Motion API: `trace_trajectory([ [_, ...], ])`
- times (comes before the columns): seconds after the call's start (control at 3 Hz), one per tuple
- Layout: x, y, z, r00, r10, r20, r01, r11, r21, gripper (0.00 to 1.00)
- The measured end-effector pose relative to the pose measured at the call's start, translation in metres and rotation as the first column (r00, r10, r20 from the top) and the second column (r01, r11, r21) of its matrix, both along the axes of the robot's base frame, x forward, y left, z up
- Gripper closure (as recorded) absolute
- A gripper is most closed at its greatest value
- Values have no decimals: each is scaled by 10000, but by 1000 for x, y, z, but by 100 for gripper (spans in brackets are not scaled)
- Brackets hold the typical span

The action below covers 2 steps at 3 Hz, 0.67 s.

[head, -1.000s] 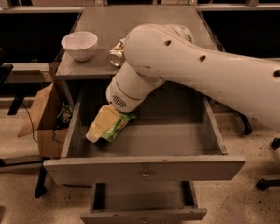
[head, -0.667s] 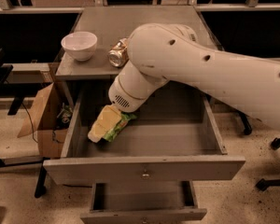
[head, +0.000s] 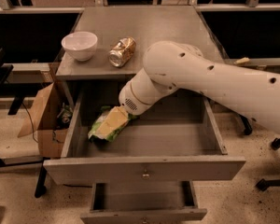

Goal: Pick green rice chip bag from top drawer and place on counter

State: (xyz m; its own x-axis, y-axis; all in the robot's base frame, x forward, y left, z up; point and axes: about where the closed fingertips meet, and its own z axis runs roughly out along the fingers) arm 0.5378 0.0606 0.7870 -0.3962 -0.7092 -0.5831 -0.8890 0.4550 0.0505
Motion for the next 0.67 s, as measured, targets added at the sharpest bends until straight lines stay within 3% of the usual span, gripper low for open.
trace_trajectory([
  [0.33, 26, 6, -43, 9988, -250, -417, 274, 9980, 575, 0],
  [0.67, 50, 26, -84, 9960, -259, -854, 335, 9954, 894, 0],
])
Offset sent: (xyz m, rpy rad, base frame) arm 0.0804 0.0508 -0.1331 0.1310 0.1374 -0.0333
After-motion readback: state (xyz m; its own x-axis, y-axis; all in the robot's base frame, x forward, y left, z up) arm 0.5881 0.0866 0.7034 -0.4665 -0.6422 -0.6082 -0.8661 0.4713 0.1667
